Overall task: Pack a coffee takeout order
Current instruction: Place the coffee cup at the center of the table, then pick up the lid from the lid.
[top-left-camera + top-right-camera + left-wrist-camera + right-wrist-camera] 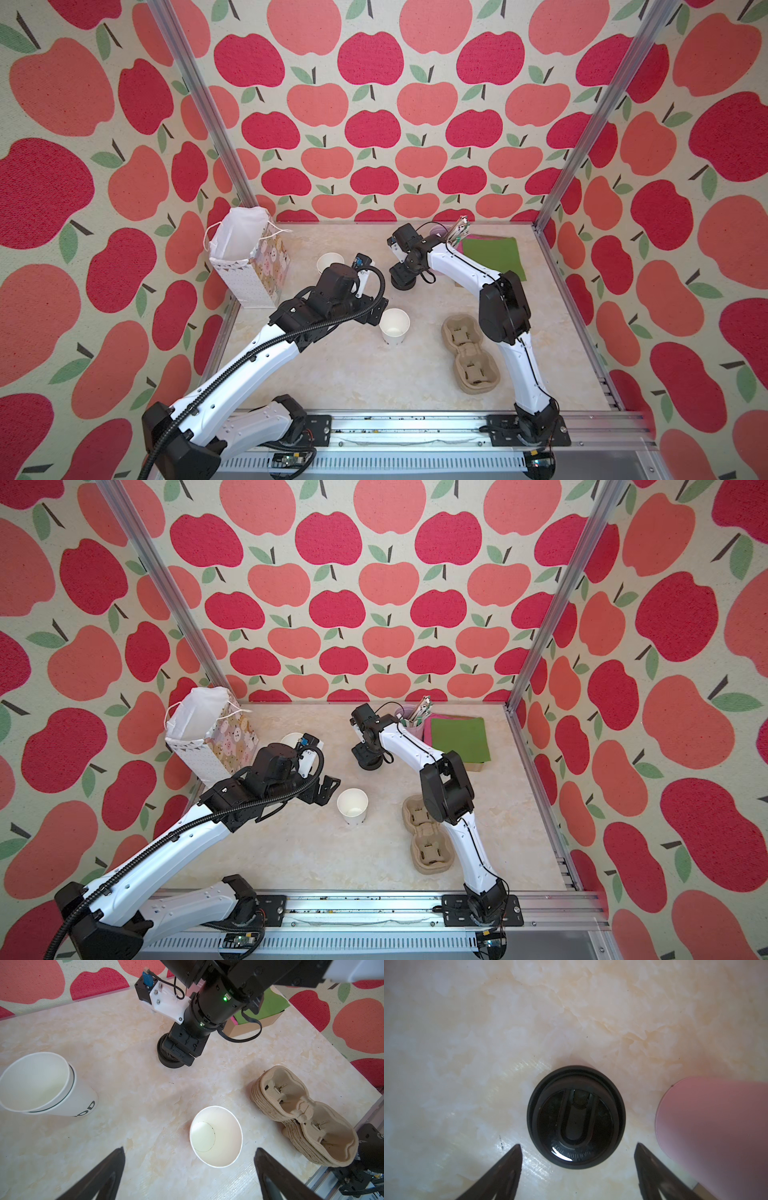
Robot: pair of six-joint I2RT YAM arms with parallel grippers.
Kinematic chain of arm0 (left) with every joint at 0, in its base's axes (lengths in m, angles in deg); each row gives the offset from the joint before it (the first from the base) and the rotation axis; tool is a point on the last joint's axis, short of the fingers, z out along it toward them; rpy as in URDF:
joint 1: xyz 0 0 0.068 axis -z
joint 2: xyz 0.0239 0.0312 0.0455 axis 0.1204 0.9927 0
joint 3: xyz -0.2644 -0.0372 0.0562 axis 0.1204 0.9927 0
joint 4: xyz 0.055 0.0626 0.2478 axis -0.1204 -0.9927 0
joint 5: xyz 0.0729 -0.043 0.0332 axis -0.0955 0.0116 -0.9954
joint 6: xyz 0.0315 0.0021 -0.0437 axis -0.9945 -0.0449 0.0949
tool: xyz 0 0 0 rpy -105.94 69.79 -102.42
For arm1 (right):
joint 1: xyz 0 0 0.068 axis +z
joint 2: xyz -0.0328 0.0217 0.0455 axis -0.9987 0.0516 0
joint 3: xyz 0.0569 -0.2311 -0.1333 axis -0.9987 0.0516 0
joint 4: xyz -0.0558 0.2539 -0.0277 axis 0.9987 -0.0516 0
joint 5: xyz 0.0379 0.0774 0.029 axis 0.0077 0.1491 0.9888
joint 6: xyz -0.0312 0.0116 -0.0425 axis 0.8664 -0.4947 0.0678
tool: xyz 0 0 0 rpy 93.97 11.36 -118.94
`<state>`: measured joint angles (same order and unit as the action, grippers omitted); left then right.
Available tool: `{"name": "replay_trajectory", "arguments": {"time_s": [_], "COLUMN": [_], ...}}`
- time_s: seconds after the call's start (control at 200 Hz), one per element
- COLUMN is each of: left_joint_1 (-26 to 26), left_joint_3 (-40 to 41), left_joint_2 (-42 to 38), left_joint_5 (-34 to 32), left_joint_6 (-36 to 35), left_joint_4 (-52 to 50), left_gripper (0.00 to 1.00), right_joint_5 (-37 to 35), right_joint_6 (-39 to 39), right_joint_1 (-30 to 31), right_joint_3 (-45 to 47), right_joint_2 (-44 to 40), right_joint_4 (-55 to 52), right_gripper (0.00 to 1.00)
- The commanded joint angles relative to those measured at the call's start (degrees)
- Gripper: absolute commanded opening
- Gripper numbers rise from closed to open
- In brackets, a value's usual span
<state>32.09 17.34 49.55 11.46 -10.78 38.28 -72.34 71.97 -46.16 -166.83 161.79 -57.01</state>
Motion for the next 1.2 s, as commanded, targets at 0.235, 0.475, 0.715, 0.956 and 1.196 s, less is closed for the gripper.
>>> {"name": "replay_trajectory", "arguments": {"time_s": [0.235, 0.475, 0.715, 0.956, 1.196], "left_joint_1": [-0.42, -0.35, -0.42, -0.53, -0.53], "left_joint_3": [0.82, 1.11, 1.46, 1.99, 2.22], "left_joint_2": [0.21, 0.21, 0.21, 0.06, 0.12], "left_joint_5": [0.72, 0.81, 0.84, 0.81, 0.71], "left_joint_6": [1.62, 1.80, 1.78, 2.06, 2.19], "left_joint_4": [0.84, 1.08, 1.32, 1.57, 1.93], "left_gripper": [0.99, 0.99, 0.99, 0.99, 0.99], "right_joint_5": [1.09, 0.50, 0.15, -0.33, -0.93], "right_joint_6": [-0.84, -0.84, -0.75, -0.49, -0.14], "right_joint_1": [0.25, 0.25, 0.28, 0.25, 0.34], "right_joint_3": [-5.91, -6.76, -6.75, -6.72, -6.71], "right_joint_2": [4.92, 6.40, 7.31, 7.94, 6.98], "right_joint_4": [-3.38, -3.81, -3.80, -4.08, -3.93], "right_gripper": [0.82, 0.78, 0.77, 0.71, 0.67]}}
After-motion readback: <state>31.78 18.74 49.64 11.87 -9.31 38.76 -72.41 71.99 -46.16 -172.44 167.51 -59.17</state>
